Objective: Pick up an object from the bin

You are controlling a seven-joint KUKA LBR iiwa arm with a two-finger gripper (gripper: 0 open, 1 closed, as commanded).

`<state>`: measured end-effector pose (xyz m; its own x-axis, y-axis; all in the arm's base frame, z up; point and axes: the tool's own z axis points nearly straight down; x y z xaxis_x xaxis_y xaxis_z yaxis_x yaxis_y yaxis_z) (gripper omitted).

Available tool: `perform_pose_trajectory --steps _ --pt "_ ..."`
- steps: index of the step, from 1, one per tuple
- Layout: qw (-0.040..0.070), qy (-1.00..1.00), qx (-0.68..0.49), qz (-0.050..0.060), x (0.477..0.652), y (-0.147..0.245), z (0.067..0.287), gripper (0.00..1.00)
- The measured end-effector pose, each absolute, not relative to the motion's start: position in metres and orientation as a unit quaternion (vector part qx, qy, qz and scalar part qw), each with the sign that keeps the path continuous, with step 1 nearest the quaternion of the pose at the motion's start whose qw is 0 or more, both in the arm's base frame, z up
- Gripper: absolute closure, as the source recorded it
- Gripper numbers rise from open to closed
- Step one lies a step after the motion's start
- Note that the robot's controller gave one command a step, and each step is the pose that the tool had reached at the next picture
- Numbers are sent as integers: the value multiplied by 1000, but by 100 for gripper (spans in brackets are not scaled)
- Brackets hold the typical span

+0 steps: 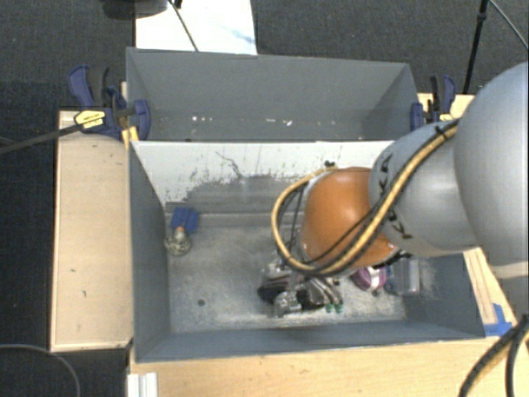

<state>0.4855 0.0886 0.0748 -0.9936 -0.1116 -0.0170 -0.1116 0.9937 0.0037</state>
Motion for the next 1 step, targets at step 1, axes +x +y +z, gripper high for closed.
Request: perform_pose_trajectory --steps 1 --pt "4 990 -139 0 490 106 255 100"
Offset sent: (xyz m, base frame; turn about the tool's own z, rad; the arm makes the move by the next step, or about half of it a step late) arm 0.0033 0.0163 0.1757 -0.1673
